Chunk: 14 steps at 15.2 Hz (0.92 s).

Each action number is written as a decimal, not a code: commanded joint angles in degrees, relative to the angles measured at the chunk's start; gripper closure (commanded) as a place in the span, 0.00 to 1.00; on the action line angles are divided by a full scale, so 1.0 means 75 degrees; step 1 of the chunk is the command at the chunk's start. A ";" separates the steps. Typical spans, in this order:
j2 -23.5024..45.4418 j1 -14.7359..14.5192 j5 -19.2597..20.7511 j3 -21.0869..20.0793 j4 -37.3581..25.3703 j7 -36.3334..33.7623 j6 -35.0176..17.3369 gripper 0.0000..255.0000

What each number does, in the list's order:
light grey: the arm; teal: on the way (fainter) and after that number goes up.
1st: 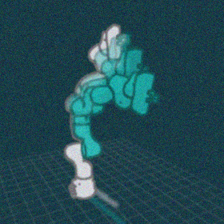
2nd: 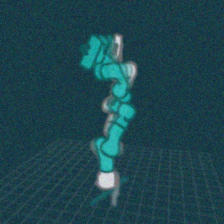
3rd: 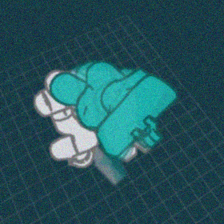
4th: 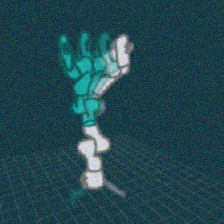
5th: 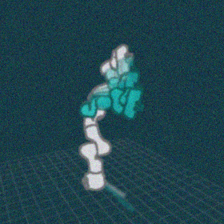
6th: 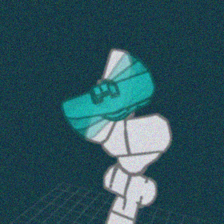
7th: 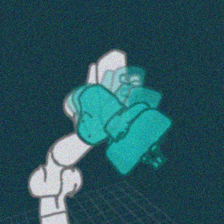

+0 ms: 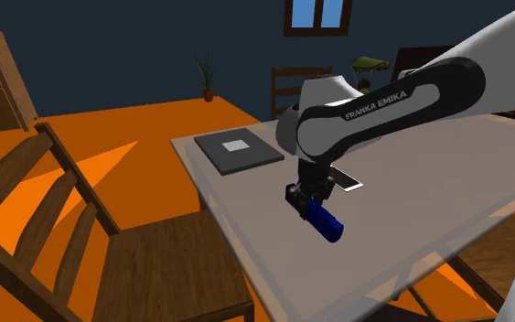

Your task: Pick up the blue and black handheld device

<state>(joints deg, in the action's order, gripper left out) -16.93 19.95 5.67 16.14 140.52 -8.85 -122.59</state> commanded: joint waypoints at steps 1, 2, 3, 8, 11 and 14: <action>-0.0076 0.0003 0.0009 -0.0015 -0.0093 -0.0010 0.0170 1.00; -0.0122 0.0003 0.0012 -0.0025 -0.0160 -0.0015 0.0282 1.00; -0.0168 0.0004 0.0015 -0.0036 -0.0226 -0.0021 0.0393 1.00; -0.0369 0.0004 0.0024 -0.0087 -0.0579 -0.0042 0.0944 1.00; -0.0465 0.0001 0.0024 -0.0116 -0.0809 -0.0051 0.1270 1.00; -0.0545 -0.0003 0.0020 -0.0144 -0.1052 -0.0056 0.1591 1.00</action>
<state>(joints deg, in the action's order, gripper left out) -21.03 19.99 5.90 15.13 133.48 -9.27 -111.50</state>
